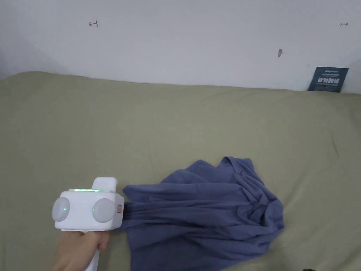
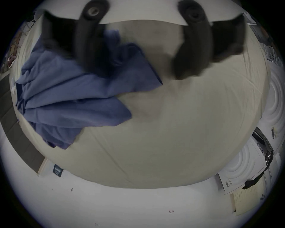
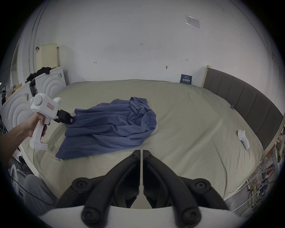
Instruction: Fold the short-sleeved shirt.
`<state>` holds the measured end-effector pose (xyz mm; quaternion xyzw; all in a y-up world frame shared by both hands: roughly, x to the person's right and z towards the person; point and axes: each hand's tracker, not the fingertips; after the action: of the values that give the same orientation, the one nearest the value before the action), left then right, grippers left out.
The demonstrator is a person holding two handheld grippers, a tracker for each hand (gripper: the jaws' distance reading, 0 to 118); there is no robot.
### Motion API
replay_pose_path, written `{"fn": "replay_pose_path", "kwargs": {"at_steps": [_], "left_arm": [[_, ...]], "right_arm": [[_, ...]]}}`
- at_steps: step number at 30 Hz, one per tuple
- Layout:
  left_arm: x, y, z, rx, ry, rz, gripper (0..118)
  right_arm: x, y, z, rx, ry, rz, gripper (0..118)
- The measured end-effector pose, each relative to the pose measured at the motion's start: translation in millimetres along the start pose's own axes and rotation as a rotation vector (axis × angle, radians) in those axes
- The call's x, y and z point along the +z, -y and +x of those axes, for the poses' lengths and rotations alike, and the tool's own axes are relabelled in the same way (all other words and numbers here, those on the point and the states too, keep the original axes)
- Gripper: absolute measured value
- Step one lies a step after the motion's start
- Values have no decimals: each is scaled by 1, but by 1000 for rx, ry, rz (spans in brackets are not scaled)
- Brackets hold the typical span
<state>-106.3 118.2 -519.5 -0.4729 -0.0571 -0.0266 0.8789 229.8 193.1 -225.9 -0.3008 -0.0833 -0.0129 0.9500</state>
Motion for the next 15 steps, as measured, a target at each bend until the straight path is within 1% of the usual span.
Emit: {"fn": "replay_pose_path", "kwargs": {"at_steps": [4, 7, 11, 15], "left_arm": [[4, 3, -4, -18, 27, -5, 2], [6, 9, -3, -16, 34, -7, 2], [1, 9, -2, -18, 35, -8, 2], [-1, 11, 1, -38, 31, -4, 2]], "right_arm": [[-4, -10, 9, -4, 13, -8, 6], [-20, -24, 23, -16, 26, -12, 6], [-66, -61, 41, 5, 49, -21, 6], [-128, -104, 57, 10, 34, -45, 6]]}}
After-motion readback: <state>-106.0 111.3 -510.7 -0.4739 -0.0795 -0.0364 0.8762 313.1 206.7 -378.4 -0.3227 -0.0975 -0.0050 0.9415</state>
